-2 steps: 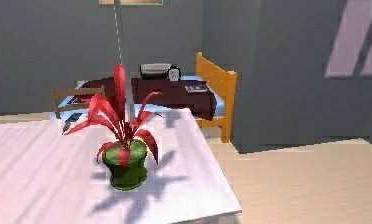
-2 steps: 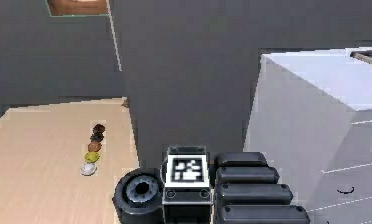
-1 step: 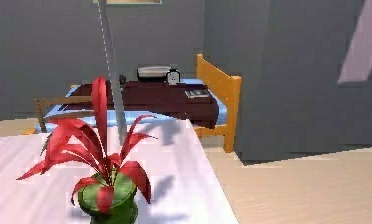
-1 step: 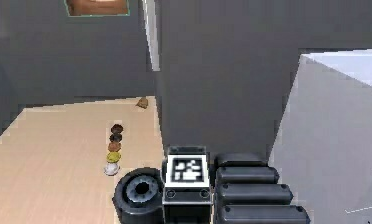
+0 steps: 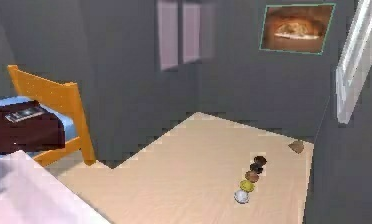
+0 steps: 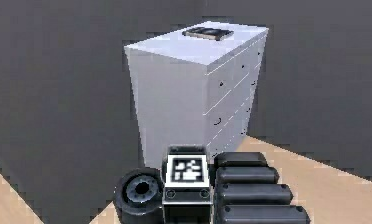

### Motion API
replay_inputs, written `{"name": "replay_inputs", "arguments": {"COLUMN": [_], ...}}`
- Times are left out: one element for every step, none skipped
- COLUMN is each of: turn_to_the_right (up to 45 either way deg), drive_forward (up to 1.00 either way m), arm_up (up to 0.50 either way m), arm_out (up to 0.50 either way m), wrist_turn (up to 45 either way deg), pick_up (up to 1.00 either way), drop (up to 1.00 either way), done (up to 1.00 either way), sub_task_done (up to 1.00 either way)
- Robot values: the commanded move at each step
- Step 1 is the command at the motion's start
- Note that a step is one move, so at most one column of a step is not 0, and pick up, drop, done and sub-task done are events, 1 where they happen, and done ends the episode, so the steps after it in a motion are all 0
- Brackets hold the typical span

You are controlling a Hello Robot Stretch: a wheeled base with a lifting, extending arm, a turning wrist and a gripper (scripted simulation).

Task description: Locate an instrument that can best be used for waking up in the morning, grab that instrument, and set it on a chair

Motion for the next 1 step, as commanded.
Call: {"name": "replay_inputs", "arguments": {"turn_to_the_right": [45.0], "drive_forward": [0.00], "arm_up": [0.00], "arm_out": [0.00], "wrist_turn": [0.0], "pick_up": [0.00], "drop": [0.00], "done": [0.00], "sub_task_done": [0.00]}}
